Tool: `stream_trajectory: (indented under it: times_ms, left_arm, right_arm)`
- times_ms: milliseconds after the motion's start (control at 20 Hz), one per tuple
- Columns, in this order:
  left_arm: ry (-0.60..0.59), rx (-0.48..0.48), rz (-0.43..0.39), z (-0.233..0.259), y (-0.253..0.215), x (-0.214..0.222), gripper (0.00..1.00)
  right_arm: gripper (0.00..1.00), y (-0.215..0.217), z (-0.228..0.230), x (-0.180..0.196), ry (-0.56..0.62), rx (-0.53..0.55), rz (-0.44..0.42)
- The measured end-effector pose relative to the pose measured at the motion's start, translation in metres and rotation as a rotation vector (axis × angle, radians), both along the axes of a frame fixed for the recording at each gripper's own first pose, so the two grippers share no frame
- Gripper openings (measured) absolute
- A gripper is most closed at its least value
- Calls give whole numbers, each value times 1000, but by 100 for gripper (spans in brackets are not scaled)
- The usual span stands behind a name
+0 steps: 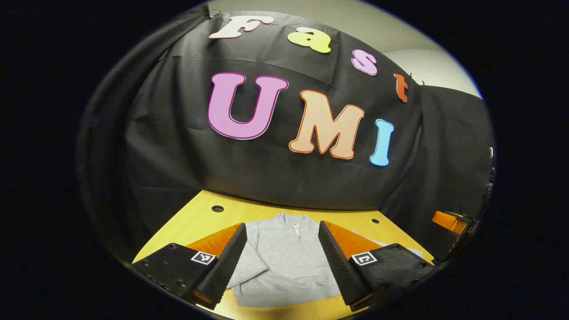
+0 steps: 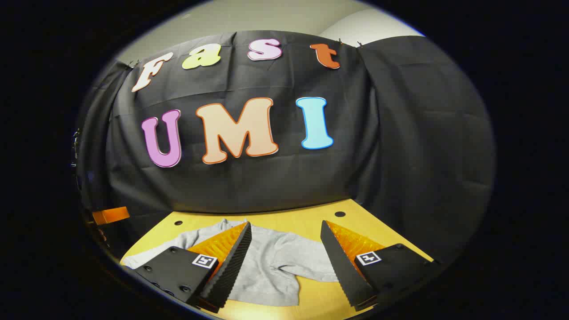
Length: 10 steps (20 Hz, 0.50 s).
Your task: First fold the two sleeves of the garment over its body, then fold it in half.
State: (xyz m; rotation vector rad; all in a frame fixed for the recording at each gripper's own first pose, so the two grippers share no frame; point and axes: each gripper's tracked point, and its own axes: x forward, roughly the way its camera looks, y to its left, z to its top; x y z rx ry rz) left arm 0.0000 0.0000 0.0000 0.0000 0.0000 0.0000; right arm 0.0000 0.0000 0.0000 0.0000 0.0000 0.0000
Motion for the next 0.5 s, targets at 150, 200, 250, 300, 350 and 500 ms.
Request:
stream_trajectory:
  times_ms: [150,200,250,300,350,500]
  left_arm:
    - [8,-4,12,-2,4,4,95]
    - [12,-6,18,-2,6,5,95]
    - [18,-8,22,-5,7,7,95]
    - [23,-7,27,-6,9,7,95]
    - [28,-3,32,-7,10,8,95]
    - [24,13,31,-5,10,11,95]
  right_arm:
    - [98,-22,-1,4,2,13,-47]
    - [98,-28,-2,4,5,19,-61]
    - [97,-33,-1,5,5,24,-71]
    - [98,-38,0,7,6,27,-82]
    - [97,-43,0,8,6,29,-93]
    - [98,-57,-3,9,15,16,-120]
